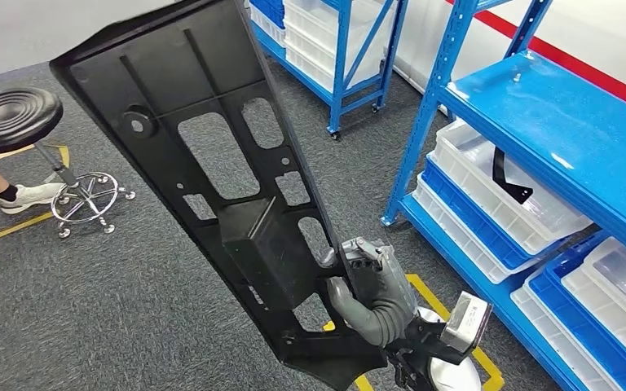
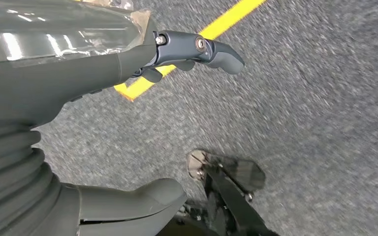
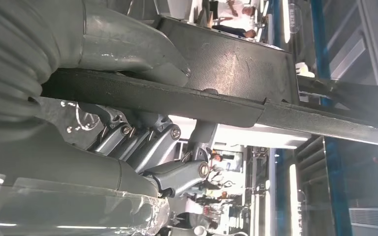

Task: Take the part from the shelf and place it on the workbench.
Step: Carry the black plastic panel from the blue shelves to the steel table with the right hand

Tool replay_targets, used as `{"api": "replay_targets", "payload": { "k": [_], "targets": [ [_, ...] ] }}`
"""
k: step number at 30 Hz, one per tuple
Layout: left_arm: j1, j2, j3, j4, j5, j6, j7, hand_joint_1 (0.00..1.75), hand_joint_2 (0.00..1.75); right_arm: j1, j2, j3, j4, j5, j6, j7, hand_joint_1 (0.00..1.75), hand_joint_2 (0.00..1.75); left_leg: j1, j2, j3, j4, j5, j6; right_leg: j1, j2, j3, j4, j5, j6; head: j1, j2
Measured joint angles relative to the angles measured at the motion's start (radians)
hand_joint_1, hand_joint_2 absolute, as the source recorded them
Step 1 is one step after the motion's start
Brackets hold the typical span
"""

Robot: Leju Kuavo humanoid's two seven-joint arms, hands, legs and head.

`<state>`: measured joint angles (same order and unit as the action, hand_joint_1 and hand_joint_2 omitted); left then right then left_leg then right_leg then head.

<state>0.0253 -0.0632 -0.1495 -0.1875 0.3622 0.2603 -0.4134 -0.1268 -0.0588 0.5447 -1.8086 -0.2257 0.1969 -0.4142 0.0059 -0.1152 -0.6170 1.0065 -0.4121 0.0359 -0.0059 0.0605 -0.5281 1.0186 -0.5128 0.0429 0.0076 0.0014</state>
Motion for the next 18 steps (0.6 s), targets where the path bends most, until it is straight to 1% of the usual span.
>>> {"api": "replay_targets", "payload": {
  "k": [1, 2, 3, 4, 5, 6, 7, 8, 9, 10, 11, 12, 13, 14, 15, 16, 17, 18],
  "targets": [
    [0.002, 0.003, -0.001, -0.004, -0.006, -0.008, -0.005, 0.00, 1.75, 0.000, -0.002, -0.002, -0.001, 0.001, -0.008, -0.001, 1.75, 1.75, 0.000, -0.010, -0.003, 0.000, 0.002, -0.005, 0.002, 0.010, 0.010, -0.026, 0.009, -0.005, 0.000, 0.000],
    [0.004, 0.007, -0.001, -0.008, -0.010, -0.012, -0.008, 0.00, 1.75, 0.001, -0.004, -0.004, -0.001, 0.002, -0.014, -0.002, 1.75, 1.75, 0.000, -0.021, -0.006, -0.001, 0.005, -0.011, 0.005, 0.005, 0.012, -0.031, 0.012, -0.012, -0.001, 0.000],
    [0.007, 0.010, -0.002, -0.011, -0.013, -0.014, -0.011, 0.00, 1.75, 0.001, -0.006, -0.006, -0.002, 0.002, -0.018, -0.003, 1.75, 1.75, 0.002, -0.028, -0.009, -0.003, 0.008, -0.017, 0.004, -0.006, 0.015, -0.033, 0.016, -0.018, -0.001, 0.000],
    [0.010, 0.014, -0.004, -0.013, -0.015, -0.015, -0.013, 0.00, 1.75, 0.001, -0.008, -0.007, -0.002, 0.002, -0.021, -0.004, 1.75, 1.75, 0.003, -0.018, -0.013, 0.001, 0.006, -0.021, 0.001, -0.017, 0.019, -0.038, 0.021, -0.025, -0.001, 0.000],
    [0.013, 0.018, -0.005, -0.015, -0.016, -0.015, -0.015, 0.00, 1.75, 0.001, -0.009, -0.008, -0.003, 0.001, -0.022, -0.004, 1.75, 1.75, 0.002, 0.006, -0.023, 0.019, -0.006, -0.025, -0.002, -0.029, 0.023, -0.042, 0.025, -0.032, -0.002, 0.000],
    [0.013, 0.021, -0.006, -0.017, -0.017, -0.015, -0.016, 0.00, 1.75, 0.001, -0.010, -0.008, -0.004, 0.001, -0.023, -0.005, 1.75, 1.75, 0.002, 0.038, -0.040, 0.055, -0.030, -0.028, -0.006, -0.041, 0.025, -0.047, 0.028, -0.037, -0.002, 0.000],
    [0.013, 0.023, -0.007, -0.020, -0.018, -0.016, -0.017, 0.00, 1.75, 0.002, -0.012, -0.009, -0.004, 0.002, -0.027, -0.007, 1.75, 1.75, 0.002, 0.072, -0.067, 0.112, -0.063, -0.032, -0.006, -0.055, 0.026, -0.048, 0.028, -0.040, -0.003, 0.000],
    [0.012, 0.025, -0.008, -0.024, -0.022, -0.017, -0.018, 0.00, 1.75, 0.005, -0.014, -0.010, -0.005, 0.005, -0.034, -0.009, 1.75, 1.75, 0.004, 0.092, -0.100, 0.180, -0.097, -0.038, -0.005, -0.069, 0.026, -0.048, 0.027, -0.042, -0.003, 0.000],
    [0.012, 0.026, -0.010, -0.027, -0.029, -0.020, -0.019, 0.00, 1.75, 0.009, -0.016, -0.012, -0.005, 0.009, -0.044, -0.013, 1.75, 1.75, 0.008, 0.101, -0.129, 0.242, -0.122, -0.044, -0.004, -0.085, 0.026, -0.048, 0.027, -0.043, -0.003, 0.000],
    [0.011, 0.028, -0.014, -0.030, -0.038, -0.024, -0.020, 0.00, 1.75, 0.015, -0.017, -0.014, -0.005, 0.014, -0.057, -0.017, 1.75, 1.75, 0.013, 0.106, -0.147, 0.279, -0.131, -0.049, -0.004, -0.101, 0.026, -0.048, 0.026, -0.043, -0.003, 0.000],
    [0.011, 0.030, -0.020, -0.033, -0.049, -0.029, -0.020, 0.00, 1.75, 0.024, -0.019, -0.017, -0.005, 0.020, -0.070, -0.023, 1.75, 1.75, 0.019, 0.111, -0.146, 0.280, -0.122, -0.055, -0.005, -0.115, 0.026, -0.047, 0.024, -0.042, -0.003, 0.000],
    [0.011, 0.033, -0.027, -0.035, -0.059, -0.037, -0.018, 0.00, 1.75, 0.034, -0.021, -0.023, -0.006, 0.024, -0.082, -0.030, 1.75, 1.75, 0.026, 0.119, -0.125, 0.242, -0.099, -0.061, -0.007, -0.129, 0.027, -0.046, 0.021, -0.039, -0.003, 0.000],
    [0.010, 0.037, -0.034, -0.036, -0.068, -0.045, -0.015, 0.00, 1.75, 0.045, -0.024, -0.029, -0.008, 0.029, -0.092, -0.036, 1.75, 1.75, 0.034, 0.135, -0.087, 0.177, -0.069, -0.068, -0.010, -0.141, 0.029, -0.042, 0.016, -0.033, -0.003, 0.000],
    [0.007, 0.040, -0.041, -0.037, -0.075, -0.053, -0.010, 0.00, 1.75, 0.056, -0.027, -0.036, -0.011, 0.033, -0.100, -0.043, 1.75, 1.75, 0.037, 0.154, -0.052, 0.119, -0.049, -0.075, -0.009, -0.152, 0.027, -0.037, 0.010, -0.024, -0.003, 0.000],
    [0.002, 0.042, -0.048, -0.038, -0.081, -0.062, -0.005, 0.00, 1.75, 0.066, -0.031, -0.045, -0.017, 0.037, -0.104, -0.047, 1.75, 1.75, 0.039, 0.169, -0.026, 0.072, -0.036, -0.075, -0.006, -0.162, 0.024, -0.029, 0.001, -0.016, -0.003, 0.000],
    [-0.003, 0.044, -0.055, -0.038, -0.084, -0.070, -0.001, 0.00, 1.75, 0.077, -0.034, -0.053, -0.024, 0.041, -0.104, -0.050, 1.75, 1.75, 0.038, 0.177, -0.013, 0.049, -0.032, -0.070, -0.004, -0.170, 0.022, -0.023, -0.005, -0.008, -0.002, 0.000],
    [-0.007, 0.044, -0.060, -0.037, -0.085, -0.075, 0.002, 0.00, 1.75, 0.085, -0.035, -0.058, -0.031, 0.044, -0.102, -0.051, 1.75, 1.75, 0.032, 0.174, -0.013, 0.047, -0.037, -0.060, 0.000, -0.176, 0.023, -0.021, -0.010, -0.003, 0.000, 0.000],
    [-0.010, 0.046, -0.065, -0.037, -0.085, -0.079, 0.002, 0.00, 1.75, 0.091, -0.036, -0.062, -0.037, 0.048, -0.100, -0.050, 1.75, 1.75, 0.028, 0.163, -0.016, 0.045, -0.037, -0.047, 0.000, -0.184, 0.028, -0.020, -0.012, 0.001, 0.002, 0.000]
  ]
}}
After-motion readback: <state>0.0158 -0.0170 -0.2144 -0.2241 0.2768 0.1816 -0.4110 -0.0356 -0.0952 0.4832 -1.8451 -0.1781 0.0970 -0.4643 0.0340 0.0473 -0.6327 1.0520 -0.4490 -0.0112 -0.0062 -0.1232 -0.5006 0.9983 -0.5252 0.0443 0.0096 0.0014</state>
